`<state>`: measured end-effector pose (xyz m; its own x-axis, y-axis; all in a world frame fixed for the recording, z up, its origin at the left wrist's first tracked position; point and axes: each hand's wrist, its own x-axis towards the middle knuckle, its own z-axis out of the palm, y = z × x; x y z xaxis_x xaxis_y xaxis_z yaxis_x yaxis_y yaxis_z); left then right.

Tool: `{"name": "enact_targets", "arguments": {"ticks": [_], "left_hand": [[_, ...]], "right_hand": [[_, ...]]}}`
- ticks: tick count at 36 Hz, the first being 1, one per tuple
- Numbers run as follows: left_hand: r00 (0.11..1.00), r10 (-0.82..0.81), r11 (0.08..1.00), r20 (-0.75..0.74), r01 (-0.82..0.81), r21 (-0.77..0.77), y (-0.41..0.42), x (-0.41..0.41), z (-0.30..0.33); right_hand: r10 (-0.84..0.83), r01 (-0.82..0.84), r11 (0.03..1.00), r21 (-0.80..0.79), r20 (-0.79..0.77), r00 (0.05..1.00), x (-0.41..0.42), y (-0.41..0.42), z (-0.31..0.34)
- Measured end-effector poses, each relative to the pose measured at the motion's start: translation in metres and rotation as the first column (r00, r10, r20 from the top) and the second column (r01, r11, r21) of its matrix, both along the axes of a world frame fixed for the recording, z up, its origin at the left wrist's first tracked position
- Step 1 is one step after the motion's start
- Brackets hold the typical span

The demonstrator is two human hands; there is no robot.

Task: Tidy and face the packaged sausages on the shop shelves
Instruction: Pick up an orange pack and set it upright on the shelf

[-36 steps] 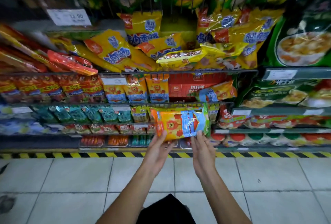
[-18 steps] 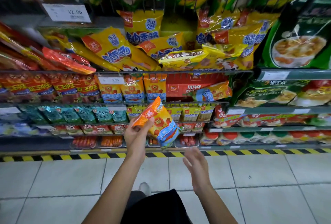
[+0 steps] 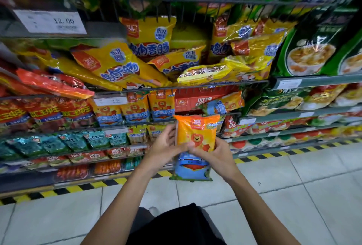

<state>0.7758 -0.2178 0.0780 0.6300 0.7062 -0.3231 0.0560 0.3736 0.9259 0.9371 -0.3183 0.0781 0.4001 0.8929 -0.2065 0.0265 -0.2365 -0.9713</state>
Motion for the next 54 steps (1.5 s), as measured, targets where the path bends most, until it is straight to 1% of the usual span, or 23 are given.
{"name": "enact_targets", "arguments": {"ticks": [2, 5, 7, 10, 12, 16, 18, 23, 25, 27, 30, 33, 37, 42, 44, 50, 52, 54], "left_hand": [[0.997, -0.042, 0.998, -0.066, 0.045, 0.035, 0.002, -0.005, -0.006], [0.994, 0.086, 0.996, -0.06, -0.085, 0.017, 0.003, -0.011, -0.01], [0.985, 0.149, 0.988, -0.082, -0.146, 0.045, 0.003, -0.013, -0.014], [0.971, 0.197, 0.977, -0.138, -0.183, 0.11, 0.005, -0.015, -0.019], [0.965, 0.193, 0.974, -0.175, -0.167, 0.153, 0.007, -0.016, -0.023], [0.964, 0.171, 0.979, -0.202, -0.142, 0.147, 0.005, -0.004, -0.025], [0.961, 0.17, 0.98, -0.22, -0.141, 0.141, 0.004, 0.006, -0.024], [0.966, 0.077, 0.997, -0.246, -0.068, 0.043, -0.003, 0.041, -0.025], [0.966, 0.076, 0.997, -0.247, -0.068, 0.043, -0.004, 0.053, -0.03], [0.962, 0.111, 0.994, -0.25, -0.101, 0.051, -0.006, 0.064, -0.036], [0.95, 0.18, 0.984, -0.254, -0.173, 0.05, -0.01, 0.075, -0.042], [0.945, 0.233, 0.972, -0.229, -0.221, 0.078, -0.014, 0.081, -0.047], [0.943, 0.251, 0.966, -0.217, -0.229, 0.124, -0.016, 0.081, -0.061], [0.953, 0.251, 0.962, -0.167, -0.226, 0.155, -0.007, 0.073, -0.098], [0.958, 0.233, 0.964, -0.165, -0.206, 0.165, 0.001, 0.072, -0.109], [0.971, 0.224, 0.954, -0.08, -0.202, 0.221, 0.028, 0.071, -0.121], [0.973, 0.221, 0.941, -0.064, -0.195, 0.278, 0.04, 0.072, -0.114], [0.974, 0.216, 0.913, -0.068, -0.176, 0.369, 0.052, 0.072, -0.104]], "right_hand": [[-0.026, 0.026, 1.0, -0.003, -0.012, 1.0, -0.001, 0.002, 0.0], [-0.013, 0.012, 0.999, -0.05, -0.022, 1.0, 0.0, 0.009, -0.006], [0.051, -0.057, 0.994, -0.095, -0.056, 0.997, 0.004, 0.014, -0.011], [0.164, -0.176, 0.972, -0.155, -0.086, 0.983, 0.015, 0.022, -0.018], [0.216, -0.222, 0.96, -0.172, -0.057, 0.975, 0.025, 0.026, -0.024], [0.276, -0.27, 0.946, -0.177, 0.008, 0.961, 0.047, 0.031, -0.032], [0.289, -0.283, 0.944, -0.172, 0.013, 0.957, 0.06, 0.034, -0.034], [0.352, -0.342, 0.928, -0.15, 0.044, 0.935, 0.098, 0.04, -0.037], [0.382, -0.371, 0.916, -0.155, 0.047, 0.923, 0.111, 0.04, -0.037], [0.399, -0.392, 0.905, -0.163, 0.013, 0.917, 0.124, 0.04, -0.04], [0.388, -0.388, 0.908, -0.158, -0.033, 0.921, 0.136, 0.039, -0.044], [0.402, -0.398, 0.899, -0.185, -0.014, 0.915, 0.143, 0.038, -0.052], [0.425, -0.41, 0.887, -0.212, 0.027, 0.905, 0.143, 0.039, -0.064], [0.431, -0.41, 0.893, -0.185, 0.088, 0.898, 0.135, 0.044, -0.087], [0.407, -0.383, 0.906, -0.181, 0.12, 0.906, 0.133, 0.047, -0.095], [0.277, -0.268, 0.961, -0.069, 0.245, 0.929, 0.126, 0.059, -0.097], [0.231, -0.234, 0.972, -0.021, 0.263, 0.937, 0.125, 0.065, -0.093], [0.194, -0.219, 0.975, 0.042, 0.327, 0.925, 0.124, 0.072, -0.088]]}}
